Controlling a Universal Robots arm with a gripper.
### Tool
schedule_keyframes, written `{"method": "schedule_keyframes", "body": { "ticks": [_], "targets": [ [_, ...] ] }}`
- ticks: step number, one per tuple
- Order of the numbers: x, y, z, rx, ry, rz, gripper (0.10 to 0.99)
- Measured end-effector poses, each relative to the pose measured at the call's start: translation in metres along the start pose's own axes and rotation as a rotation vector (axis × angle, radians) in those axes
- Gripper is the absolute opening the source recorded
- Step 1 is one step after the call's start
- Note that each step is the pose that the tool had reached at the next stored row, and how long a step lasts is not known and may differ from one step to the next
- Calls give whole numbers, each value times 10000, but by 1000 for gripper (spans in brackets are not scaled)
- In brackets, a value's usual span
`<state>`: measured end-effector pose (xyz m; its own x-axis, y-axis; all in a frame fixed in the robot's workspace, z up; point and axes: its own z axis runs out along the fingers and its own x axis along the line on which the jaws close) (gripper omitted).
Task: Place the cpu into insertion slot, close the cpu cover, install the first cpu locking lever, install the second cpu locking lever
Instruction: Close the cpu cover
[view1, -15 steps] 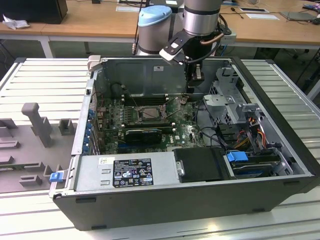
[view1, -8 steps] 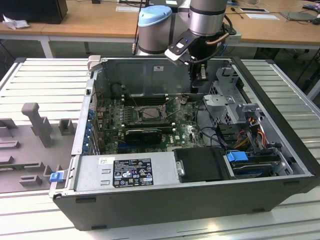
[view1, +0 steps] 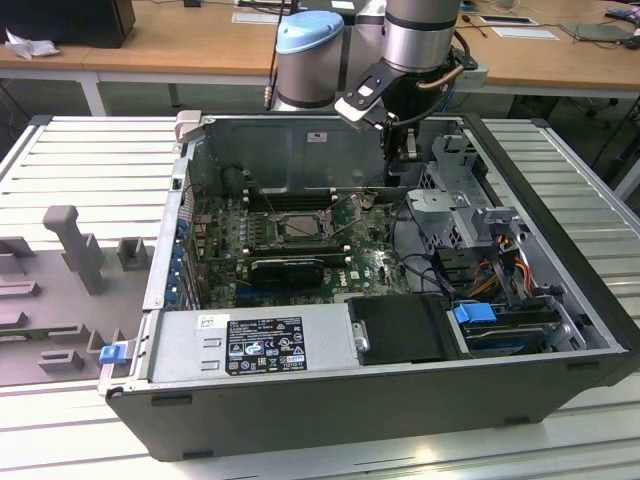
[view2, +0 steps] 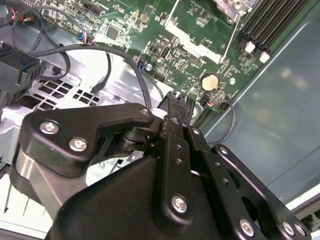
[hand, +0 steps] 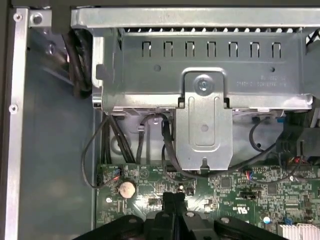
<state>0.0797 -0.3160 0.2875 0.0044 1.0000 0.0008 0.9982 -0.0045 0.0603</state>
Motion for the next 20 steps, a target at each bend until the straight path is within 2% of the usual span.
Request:
{"method": "schedule_keyframes", "body": {
  "ticks": [2, 4, 6, 14, 18, 19, 20],
  "targets": [
    [-2, -51, 1, -1, 2, 0, 106],
    [-12, -55, 36, 0, 0, 0, 106],
    [-39, -60, 118, 1, 3, 0, 106],
    [-75, -70, 294, 0, 5, 0, 106],
    [-92, -85, 418, 1, 5, -2, 106],
    [-94, -101, 456, 2, 10, 2, 106],
    [-94, -139, 458, 3, 10, -1, 106]
  ]
}}
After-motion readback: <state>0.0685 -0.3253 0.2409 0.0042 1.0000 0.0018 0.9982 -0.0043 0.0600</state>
